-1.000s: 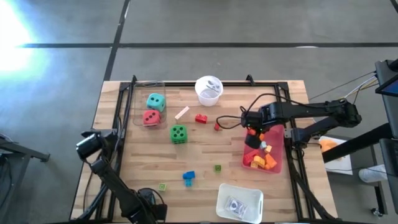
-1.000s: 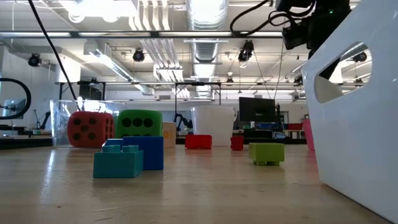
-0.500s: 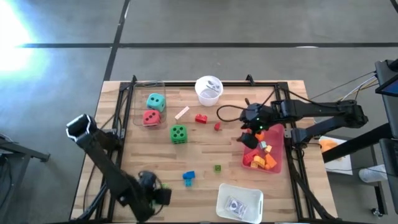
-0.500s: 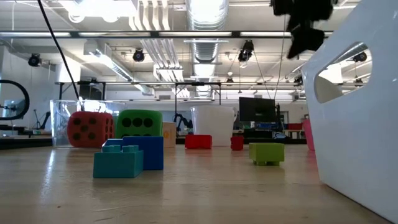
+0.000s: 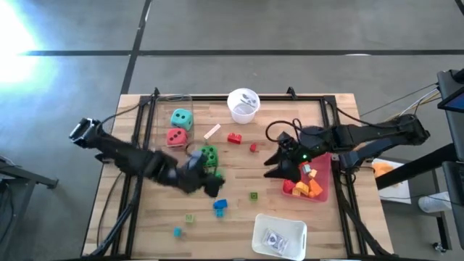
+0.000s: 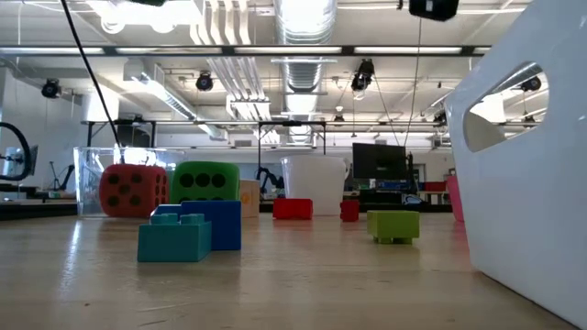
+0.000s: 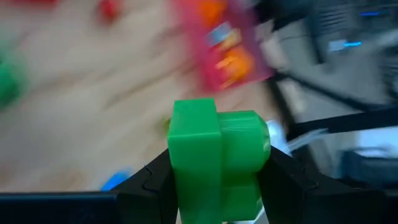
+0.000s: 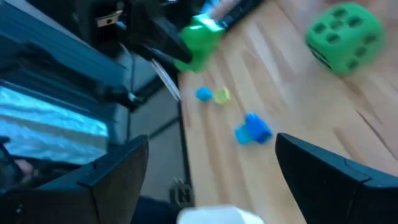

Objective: Pick & Place Toys
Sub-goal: Put the green game piece into the pink bin

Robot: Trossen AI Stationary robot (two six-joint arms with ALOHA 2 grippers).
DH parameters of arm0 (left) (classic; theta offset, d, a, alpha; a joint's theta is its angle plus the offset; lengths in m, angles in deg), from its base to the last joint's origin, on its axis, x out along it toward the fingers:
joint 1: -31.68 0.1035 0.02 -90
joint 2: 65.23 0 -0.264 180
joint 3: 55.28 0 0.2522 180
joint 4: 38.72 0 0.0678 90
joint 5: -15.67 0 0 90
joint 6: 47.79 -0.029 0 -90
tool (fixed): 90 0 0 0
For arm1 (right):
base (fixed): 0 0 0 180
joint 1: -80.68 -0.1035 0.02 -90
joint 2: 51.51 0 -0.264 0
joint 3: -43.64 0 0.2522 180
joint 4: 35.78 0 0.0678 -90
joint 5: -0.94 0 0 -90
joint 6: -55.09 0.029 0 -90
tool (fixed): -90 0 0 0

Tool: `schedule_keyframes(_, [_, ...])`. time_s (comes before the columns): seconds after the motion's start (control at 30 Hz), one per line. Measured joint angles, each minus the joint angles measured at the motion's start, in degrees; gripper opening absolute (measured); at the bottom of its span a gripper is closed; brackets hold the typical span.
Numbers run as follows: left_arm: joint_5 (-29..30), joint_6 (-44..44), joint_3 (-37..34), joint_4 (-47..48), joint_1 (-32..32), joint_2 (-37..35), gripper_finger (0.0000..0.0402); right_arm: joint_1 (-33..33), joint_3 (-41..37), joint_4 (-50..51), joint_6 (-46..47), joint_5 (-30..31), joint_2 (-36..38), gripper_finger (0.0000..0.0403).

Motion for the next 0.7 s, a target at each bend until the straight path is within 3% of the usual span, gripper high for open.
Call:
schedule_keyframes(0.1, [-2.86, -11.71, 0.0, -9.48, 3.94, -0.91, 0.0165, -1.85, -0.08, -5.32, 2.15, 4.62, -0.03, 0.0343])
schedule_keyframes(0.3, [-8.44, -22.02, 0.04, -23.84, 10.17, -1.28, 0.0165, -3.79, -0.08, -14.45, 4.31, 12.58, -0.01, 0.0343])
schedule_keyframes(0.5, [-11.09, -24.34, 0.04, -30.56, 15.13, -1.28, 0.0165, -4.0, -0.04, -18.98, 5.32, 17.99, -1.66, 0.0343])
schedule_keyframes(0.7, [-16.44, -24.4, 0.04, -33.38, 17.98, -1.28, 0.0165, -3.94, 0.41, -23.38, 5.3, 19.74, -4.4, 0.0343])
